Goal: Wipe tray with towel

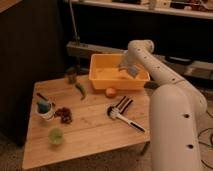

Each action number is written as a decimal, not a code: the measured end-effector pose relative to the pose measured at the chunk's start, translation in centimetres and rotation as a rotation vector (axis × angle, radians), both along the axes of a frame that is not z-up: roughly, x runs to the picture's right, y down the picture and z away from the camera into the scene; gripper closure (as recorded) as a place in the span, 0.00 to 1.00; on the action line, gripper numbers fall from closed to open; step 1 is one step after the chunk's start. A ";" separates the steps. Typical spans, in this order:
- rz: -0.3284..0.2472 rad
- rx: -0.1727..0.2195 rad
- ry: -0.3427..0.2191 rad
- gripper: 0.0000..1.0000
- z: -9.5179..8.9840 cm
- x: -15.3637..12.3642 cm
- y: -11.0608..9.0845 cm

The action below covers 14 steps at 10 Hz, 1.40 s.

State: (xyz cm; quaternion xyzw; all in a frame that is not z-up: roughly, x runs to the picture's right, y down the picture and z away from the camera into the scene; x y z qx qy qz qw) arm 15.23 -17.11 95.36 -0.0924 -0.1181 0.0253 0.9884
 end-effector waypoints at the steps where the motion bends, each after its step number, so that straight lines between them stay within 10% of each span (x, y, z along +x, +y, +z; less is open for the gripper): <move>1: 0.008 -0.014 0.008 1.00 0.3 0.6 -0.2; 9: 0.005 -0.010 0.002 1.00 0.3 0.7 -0.5; 14: -0.103 0.079 -0.136 1.00 -0.2 -11.6 -1.6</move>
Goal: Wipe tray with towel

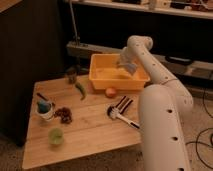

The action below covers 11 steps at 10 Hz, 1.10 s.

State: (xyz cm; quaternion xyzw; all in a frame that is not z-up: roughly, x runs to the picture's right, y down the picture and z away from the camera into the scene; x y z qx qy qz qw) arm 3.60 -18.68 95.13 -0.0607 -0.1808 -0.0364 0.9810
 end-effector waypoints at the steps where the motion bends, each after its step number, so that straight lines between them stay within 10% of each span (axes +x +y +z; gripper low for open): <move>1: -0.030 0.010 -0.023 1.00 0.1 -2.9 0.2; 5: -0.145 -0.036 -0.074 1.00 -0.9 -10.6 2.4; 11: -0.143 -0.176 -0.040 1.00 -4.0 -3.6 6.4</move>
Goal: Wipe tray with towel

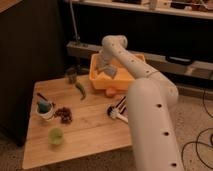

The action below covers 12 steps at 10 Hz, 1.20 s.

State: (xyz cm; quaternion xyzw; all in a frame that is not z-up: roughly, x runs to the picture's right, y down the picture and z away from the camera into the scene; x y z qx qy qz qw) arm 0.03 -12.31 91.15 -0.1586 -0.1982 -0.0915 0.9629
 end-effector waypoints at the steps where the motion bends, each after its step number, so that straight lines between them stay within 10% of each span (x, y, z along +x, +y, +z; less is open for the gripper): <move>1: -0.005 -0.016 0.021 1.00 -0.9 1.1 1.3; 6: 0.129 0.011 0.073 1.00 -2.2 5.3 0.9; 12: 0.276 0.021 0.162 1.00 4.2 14.3 -6.1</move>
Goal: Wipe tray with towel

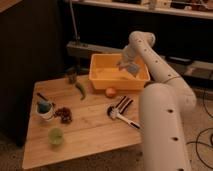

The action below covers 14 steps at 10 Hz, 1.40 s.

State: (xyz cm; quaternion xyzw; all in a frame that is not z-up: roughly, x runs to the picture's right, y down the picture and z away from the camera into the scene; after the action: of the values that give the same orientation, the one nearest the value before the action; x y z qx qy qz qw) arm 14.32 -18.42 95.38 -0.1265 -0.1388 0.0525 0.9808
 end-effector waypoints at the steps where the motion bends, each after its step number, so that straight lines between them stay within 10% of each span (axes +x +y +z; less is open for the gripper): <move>1: -0.003 0.007 -0.005 1.00 0.3 0.2 -0.3; 6: -0.131 0.040 -0.129 1.00 0.6 -9.8 -1.5; 10: -0.267 0.011 -0.227 1.00 -0.2 -16.6 1.5; 14: -0.334 -0.034 -0.272 1.00 -2.9 -16.9 4.3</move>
State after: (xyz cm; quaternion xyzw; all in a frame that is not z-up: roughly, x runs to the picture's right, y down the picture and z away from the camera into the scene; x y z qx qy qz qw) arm -2.62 -14.08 92.48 -0.1702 -0.2461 -0.1258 0.9459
